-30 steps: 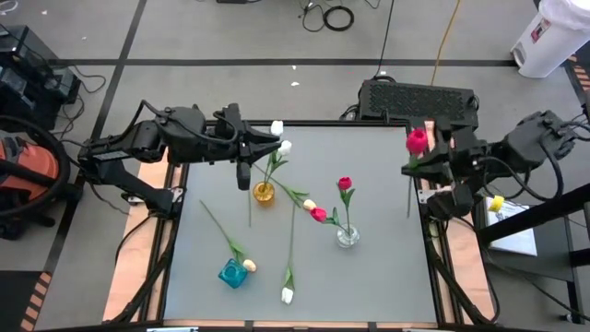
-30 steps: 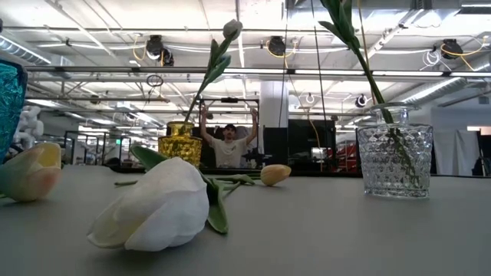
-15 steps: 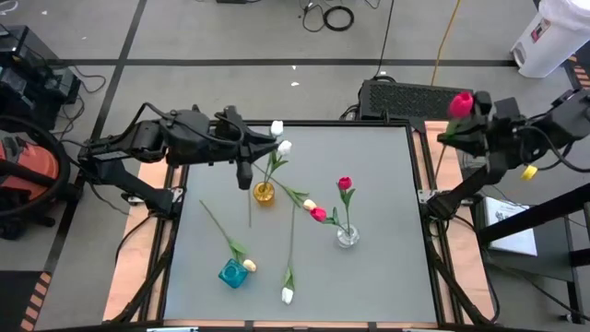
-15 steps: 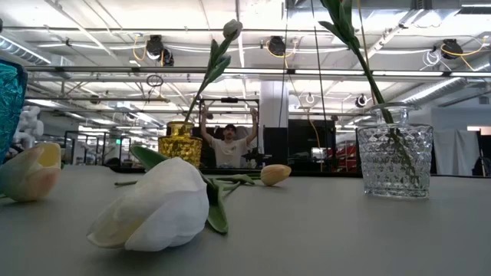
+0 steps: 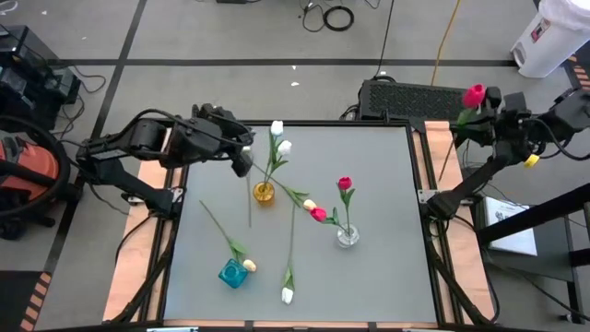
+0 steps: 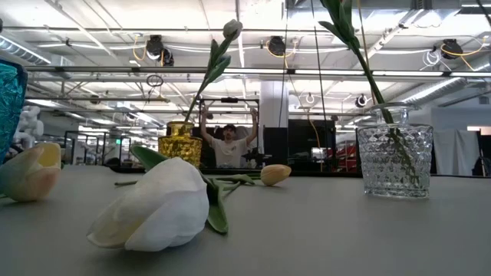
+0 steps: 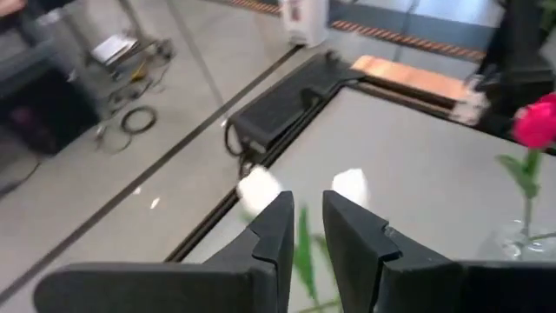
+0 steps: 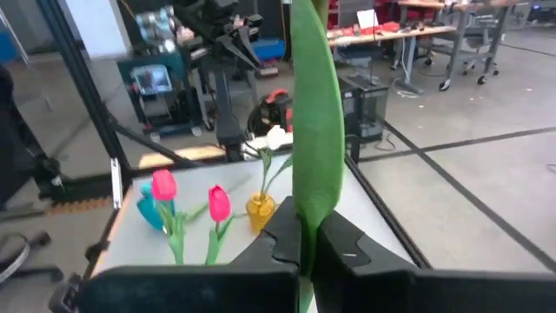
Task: Sort flowers into vase by color
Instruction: Put the red tulip into the transparent vase
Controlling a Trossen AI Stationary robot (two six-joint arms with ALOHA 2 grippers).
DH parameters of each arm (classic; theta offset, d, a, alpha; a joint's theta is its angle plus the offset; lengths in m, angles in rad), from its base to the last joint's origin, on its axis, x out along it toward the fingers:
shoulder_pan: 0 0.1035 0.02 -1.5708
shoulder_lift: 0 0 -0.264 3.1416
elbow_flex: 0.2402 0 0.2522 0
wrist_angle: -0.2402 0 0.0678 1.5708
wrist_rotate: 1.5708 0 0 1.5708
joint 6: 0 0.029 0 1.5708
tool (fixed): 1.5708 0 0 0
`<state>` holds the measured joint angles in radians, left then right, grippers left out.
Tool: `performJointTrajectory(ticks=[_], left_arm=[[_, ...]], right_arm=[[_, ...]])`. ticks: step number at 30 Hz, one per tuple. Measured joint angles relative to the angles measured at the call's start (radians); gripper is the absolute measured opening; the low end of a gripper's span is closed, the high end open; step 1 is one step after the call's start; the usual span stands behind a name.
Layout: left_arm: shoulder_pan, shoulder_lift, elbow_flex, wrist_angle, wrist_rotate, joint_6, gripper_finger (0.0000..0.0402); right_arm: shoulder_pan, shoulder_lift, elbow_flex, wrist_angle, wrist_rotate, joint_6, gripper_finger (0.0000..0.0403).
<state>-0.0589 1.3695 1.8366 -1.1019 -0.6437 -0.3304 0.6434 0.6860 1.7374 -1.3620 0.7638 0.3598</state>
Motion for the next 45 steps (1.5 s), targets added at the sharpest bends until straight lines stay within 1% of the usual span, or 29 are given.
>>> performJointTrajectory(ticks=[5,9,13,16,20,23,26,31,33,39,43,45], left_arm=[[0.001,-0.06,0.0,-0.143,-0.095,-0.104,0.0072],[0.001,-0.13,0.0,-0.186,-0.137,-0.136,0.0072],[-0.003,-0.204,0.0,-0.192,-0.159,-0.136,0.0072],[-0.003,-0.249,0.0,-0.226,-0.162,-0.136,0.0072],[-0.003,-0.303,-0.026,-0.284,-0.164,-0.136,0.0072],[-0.003,-0.345,-0.077,-0.291,-0.188,-0.141,0.0072],[-0.003,-0.392,-0.154,-0.292,-0.208,-0.185,0.0072],[-0.003,-0.485,-0.33,-0.27,-0.225,-0.288,0.0072],[-0.003,-0.524,-0.41,-0.215,-0.224,-0.293,0.0072],[-0.003,-0.62,-0.62,0.016,-0.224,-0.285,0.0072],[-0.003,-0.647,-0.734,0.22,-0.215,-0.257,0.0072],[-0.003,-0.647,-0.783,0.328,-0.185,-0.218,0.0072]], right_arm=[[0.0,-0.158,-0.286,0.236,-0.013,-0.012,0.0],[0.0,-0.251,-0.516,0.453,-0.035,-0.042,0.0],[0.0,-0.292,-0.705,0.672,-0.038,-0.072,0.0],[0.0,-0.296,-0.793,0.809,-0.053,-0.094,0.0],[0.0,-0.285,-0.866,0.965,-0.064,-0.099,0.0],[0.0,-0.269,-0.9,1.062,-0.086,-0.099,0.0],[0.0,-0.234,-0.918,1.133,-0.09,-0.103,0.0],[0.0,-0.149,-0.919,1.183,-0.084,-0.111,0.0],[0.0,-0.113,-0.92,1.201,-0.08,-0.111,0.0],[-0.001,-0.013,-0.92,1.298,-0.023,-0.145,0.0],[-0.002,0.038,-0.919,1.357,0.031,-0.156,0.0],[-0.002,0.061,-0.919,1.378,0.056,-0.166,0.0]])
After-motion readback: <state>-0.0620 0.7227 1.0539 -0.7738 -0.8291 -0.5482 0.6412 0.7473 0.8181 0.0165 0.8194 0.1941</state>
